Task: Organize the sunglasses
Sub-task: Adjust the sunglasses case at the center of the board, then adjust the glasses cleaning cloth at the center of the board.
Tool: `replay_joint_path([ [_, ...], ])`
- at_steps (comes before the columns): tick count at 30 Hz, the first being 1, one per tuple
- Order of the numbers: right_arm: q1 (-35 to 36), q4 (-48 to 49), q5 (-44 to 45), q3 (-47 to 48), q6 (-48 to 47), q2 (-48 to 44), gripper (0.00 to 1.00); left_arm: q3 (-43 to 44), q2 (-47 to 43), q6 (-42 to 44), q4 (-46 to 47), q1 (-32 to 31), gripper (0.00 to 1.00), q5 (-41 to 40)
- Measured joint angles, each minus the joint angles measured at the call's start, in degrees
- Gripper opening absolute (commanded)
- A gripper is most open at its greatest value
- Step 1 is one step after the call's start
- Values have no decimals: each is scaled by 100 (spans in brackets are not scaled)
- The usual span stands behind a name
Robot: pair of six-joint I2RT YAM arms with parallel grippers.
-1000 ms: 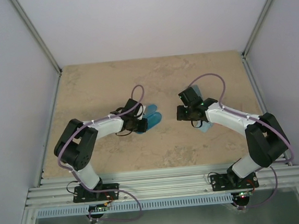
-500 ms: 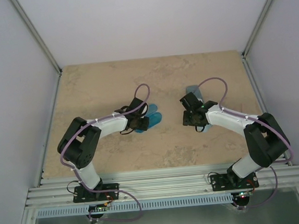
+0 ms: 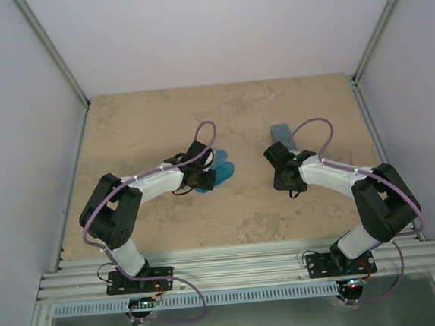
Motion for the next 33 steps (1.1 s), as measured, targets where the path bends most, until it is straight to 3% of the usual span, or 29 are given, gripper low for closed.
replay_joint_path([
  [13, 0, 295, -400, -249, -249, 92, 2, 39, -588, -181, -111, 0, 21, 44],
  [21, 0, 863, -1268, -385, -772, -153, 1, 26, -973, -345, -59, 0, 30, 214],
  [33, 66, 1613, -4081, -387, -774, -72, 1, -693, -2072, -885, 398, 0, 42, 684],
])
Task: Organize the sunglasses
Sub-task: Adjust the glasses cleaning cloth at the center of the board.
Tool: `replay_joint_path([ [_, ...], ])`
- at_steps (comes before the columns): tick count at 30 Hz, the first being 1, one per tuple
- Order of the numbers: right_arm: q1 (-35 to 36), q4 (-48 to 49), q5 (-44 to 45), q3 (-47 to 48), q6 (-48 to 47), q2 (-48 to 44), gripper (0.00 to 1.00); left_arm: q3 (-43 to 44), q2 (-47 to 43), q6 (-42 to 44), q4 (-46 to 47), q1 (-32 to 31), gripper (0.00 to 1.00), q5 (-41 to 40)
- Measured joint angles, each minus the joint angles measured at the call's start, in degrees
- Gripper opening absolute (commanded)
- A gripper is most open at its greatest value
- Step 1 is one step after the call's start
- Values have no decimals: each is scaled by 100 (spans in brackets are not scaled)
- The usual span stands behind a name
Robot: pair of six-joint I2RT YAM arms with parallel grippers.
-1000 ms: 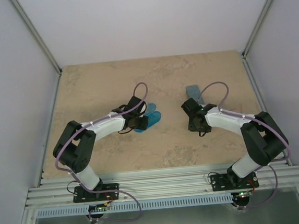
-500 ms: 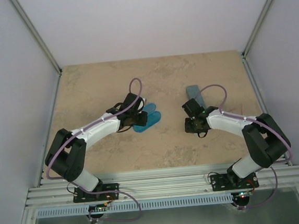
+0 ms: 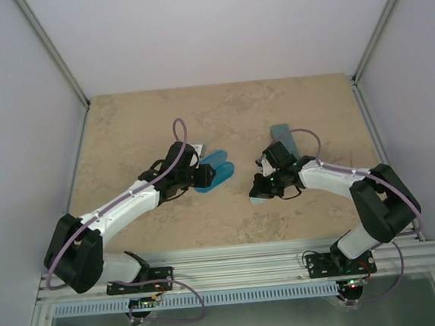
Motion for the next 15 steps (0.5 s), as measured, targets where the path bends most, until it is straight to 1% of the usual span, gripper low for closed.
replay_joint_path([
  [1, 13, 28, -127, 0, 61, 46, 1, -52, -50, -42, 13, 0, 43, 15],
  [2, 39, 76, -302, 0, 160, 92, 6, -138, -125, -96, 50, 0, 45, 46],
  [4, 138, 291, -721, -2, 424, 175, 23, -363, -337, -210, 90, 0, 48, 111],
  [5, 205, 444, -938, -2, 579, 216, 30, -481, -457, -271, 103, 0, 50, 138],
  [7, 332, 704, -1250, 4, 831, 286, 38, -682, -682, -358, 118, 0, 51, 201],
  [9, 437, 824, -1386, 35, 916, 319, 40, -824, -852, -417, 157, 0, 51, 264],
  [11, 437, 754, -1272, 116, 920, 304, 41, -927, -975, -452, 219, 0, 50, 372],
  [15, 302, 306, -365, 428, 737, 103, 40, -1062, -1049, -496, 479, -17, 46, 638],
])
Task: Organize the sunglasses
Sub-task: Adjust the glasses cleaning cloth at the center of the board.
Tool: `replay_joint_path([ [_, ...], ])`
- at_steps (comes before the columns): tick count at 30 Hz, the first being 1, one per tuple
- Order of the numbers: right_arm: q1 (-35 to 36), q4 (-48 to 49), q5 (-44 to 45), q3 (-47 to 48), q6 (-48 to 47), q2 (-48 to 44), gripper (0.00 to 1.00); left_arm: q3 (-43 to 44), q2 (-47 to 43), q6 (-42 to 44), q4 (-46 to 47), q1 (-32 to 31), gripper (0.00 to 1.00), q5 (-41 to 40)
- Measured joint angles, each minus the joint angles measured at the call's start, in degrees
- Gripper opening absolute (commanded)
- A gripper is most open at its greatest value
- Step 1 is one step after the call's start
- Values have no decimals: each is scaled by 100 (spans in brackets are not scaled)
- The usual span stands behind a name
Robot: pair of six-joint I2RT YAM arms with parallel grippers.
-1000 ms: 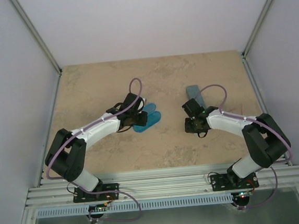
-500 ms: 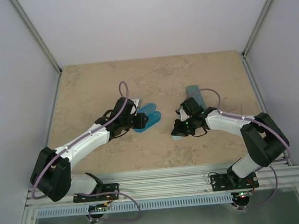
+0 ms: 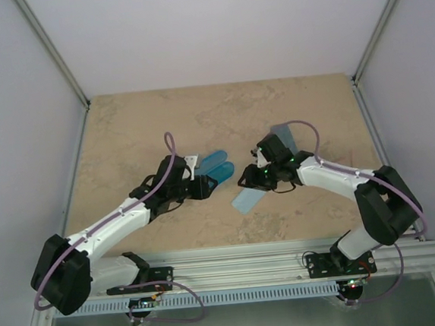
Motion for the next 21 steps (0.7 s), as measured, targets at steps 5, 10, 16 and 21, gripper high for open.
replay_joint_path([
  [5, -151, -455, 1480, 129, -393, -192, 40, -94, 114, -55, 398, -258, 43, 275],
  [10, -175, -752, 2306, 282, -981, 245, 36, -11, 776, -125, 697, -619, 36, 348],
  [16, -175, -743, 2540, 310, -1550, 472, 29, 133, 1626, -149, 1132, -992, 26, 647],
  [21, -175, -710, 2577, 304, -1676, 555, 28, 417, 2227, -138, 1499, -1113, 21, 994],
])
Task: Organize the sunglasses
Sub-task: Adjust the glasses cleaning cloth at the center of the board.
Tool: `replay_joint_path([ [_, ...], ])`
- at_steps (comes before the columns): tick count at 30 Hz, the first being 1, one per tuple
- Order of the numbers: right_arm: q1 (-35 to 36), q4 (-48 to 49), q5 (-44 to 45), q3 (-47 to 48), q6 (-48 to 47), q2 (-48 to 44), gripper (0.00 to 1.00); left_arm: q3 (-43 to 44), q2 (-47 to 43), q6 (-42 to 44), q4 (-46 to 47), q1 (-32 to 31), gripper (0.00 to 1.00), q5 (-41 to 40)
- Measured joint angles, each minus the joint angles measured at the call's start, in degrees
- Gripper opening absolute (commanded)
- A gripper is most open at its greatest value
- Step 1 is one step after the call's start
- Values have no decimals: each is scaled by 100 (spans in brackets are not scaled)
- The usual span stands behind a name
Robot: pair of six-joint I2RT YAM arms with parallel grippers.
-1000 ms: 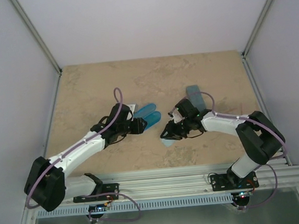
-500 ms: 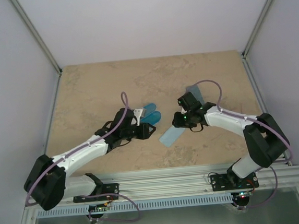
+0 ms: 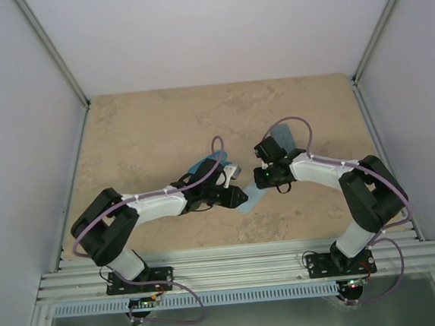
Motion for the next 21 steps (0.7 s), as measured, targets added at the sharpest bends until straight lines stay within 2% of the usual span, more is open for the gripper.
replay_joint_path([
  [8, 0, 120, 20, -372, 170, -184, 29, 431, 675, 120, -46, -50, 21, 203],
  [21, 0, 116, 129, -623, 555, -935, 30, 710, 1084, 354, -994, -68, 21, 35],
])
